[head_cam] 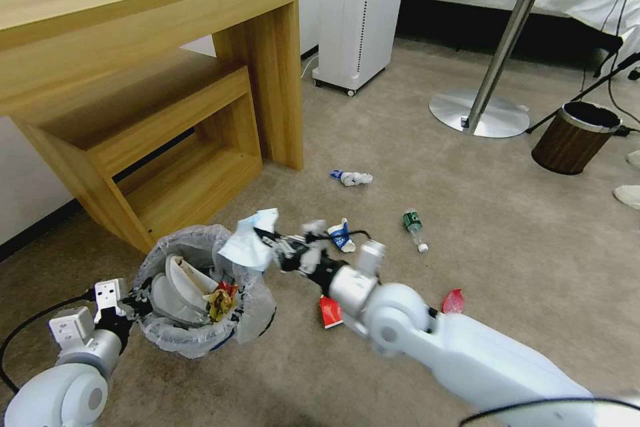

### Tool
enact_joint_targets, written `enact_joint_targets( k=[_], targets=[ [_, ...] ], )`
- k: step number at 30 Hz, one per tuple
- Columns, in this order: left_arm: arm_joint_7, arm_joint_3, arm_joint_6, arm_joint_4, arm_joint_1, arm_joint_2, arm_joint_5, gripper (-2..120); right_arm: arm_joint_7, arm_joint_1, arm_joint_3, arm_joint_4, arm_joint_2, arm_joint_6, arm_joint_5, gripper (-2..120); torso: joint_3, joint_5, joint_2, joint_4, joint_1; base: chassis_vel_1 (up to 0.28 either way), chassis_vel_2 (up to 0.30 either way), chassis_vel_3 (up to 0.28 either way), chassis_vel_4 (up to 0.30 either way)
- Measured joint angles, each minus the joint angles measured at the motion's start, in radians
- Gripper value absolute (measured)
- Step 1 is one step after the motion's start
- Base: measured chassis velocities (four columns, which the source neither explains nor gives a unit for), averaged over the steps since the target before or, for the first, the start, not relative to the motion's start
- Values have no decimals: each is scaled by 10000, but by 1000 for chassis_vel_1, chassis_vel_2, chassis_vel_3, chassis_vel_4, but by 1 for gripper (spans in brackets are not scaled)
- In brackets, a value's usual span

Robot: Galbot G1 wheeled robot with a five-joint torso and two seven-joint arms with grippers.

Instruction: Pick up the trash bin and place the garbage on the floor into it.

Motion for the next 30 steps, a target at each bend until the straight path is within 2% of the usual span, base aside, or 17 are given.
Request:
enact_joint_targets(
  k=[1, 2, 5, 9, 11, 30],
  targets=[
    [-5, -11, 1, 0, -1, -9, -6, 0, 358, 257, -252, -187, 412, -169, 236, 0, -1, -1, 0, 1, 0, 0, 0, 0, 0],
    [-5, -11, 1, 0, -1, -9, -6, 0, 358, 257, -252, -187, 412, -169, 236, 0, -1, -1, 0, 1, 0, 0, 0, 0, 0],
    [-5, -16, 1, 31, -48, -24, -18, 0, 1136, 739, -838, -653, 1576, -492, 549, 0, -1, -1, 0, 3, 0, 0, 0, 0, 0],
    [-10, -16, 1, 87, -110, -28, -35, 0, 1630, 935, -1096, -926, 2115, -765, 700, 0, -1, -4, 0, 3, 0, 0, 0, 0, 0],
    [-8, -18, 1, 127, -152, -26, -77, 0, 2297, 1006, -1313, -1195, 2454, -1032, 768, 0, -1, -3, 0, 2, 0, 0, 0, 0, 0],
    [39, 36, -81, 327, -221, -34, -90, 0, 3709, 690, -1490, -1698, 2479, -2218, 643, 0, -2, 0, 0, 0, 0, 0, 0, 0, 0]
  ],
)
